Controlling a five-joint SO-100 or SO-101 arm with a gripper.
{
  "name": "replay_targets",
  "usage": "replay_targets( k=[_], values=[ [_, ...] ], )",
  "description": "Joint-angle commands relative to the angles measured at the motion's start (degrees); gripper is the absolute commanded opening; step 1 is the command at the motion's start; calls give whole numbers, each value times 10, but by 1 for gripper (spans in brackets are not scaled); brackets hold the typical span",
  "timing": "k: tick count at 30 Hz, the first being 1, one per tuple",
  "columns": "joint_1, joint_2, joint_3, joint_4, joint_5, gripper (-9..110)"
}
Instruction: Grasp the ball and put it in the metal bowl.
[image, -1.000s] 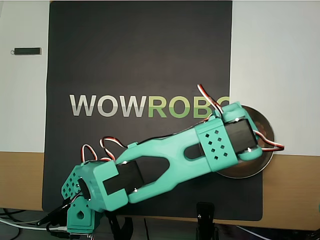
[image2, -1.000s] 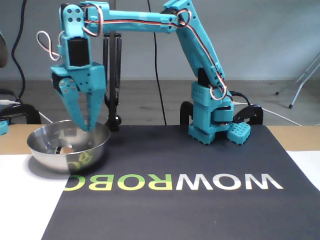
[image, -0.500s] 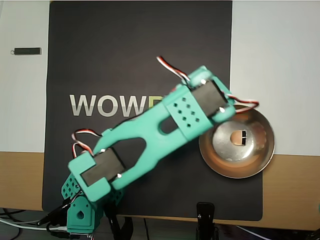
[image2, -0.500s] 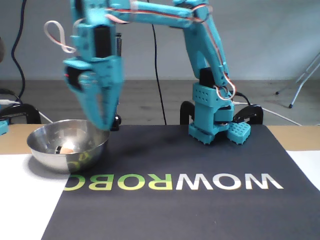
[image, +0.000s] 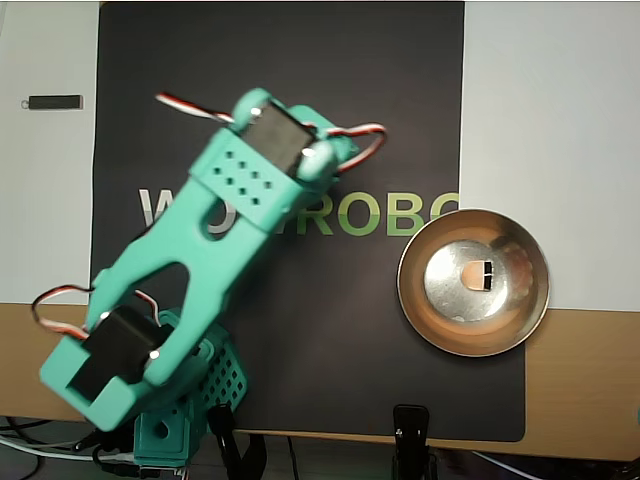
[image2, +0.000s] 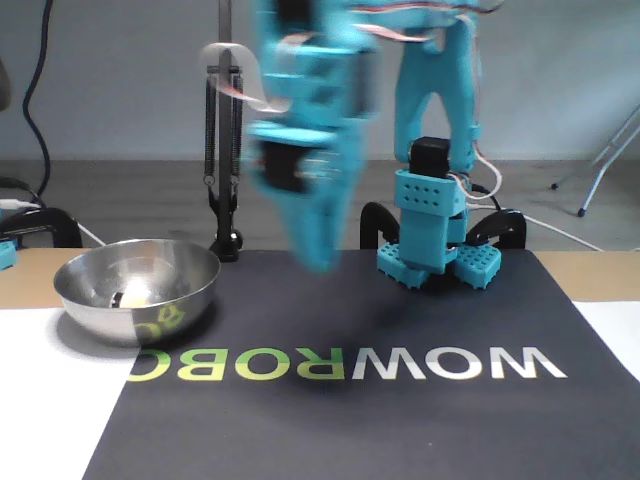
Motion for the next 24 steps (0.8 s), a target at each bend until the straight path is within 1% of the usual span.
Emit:
replay_targets(
  k=[1, 9, 17, 24],
  values=[
    [-34, 62, 41, -18, 16, 0],
    [-132, 118, 85, -20, 64, 0],
    [-219, 123, 87, -20, 103, 0],
    [-275, 123, 87, -21, 122, 0]
  ],
)
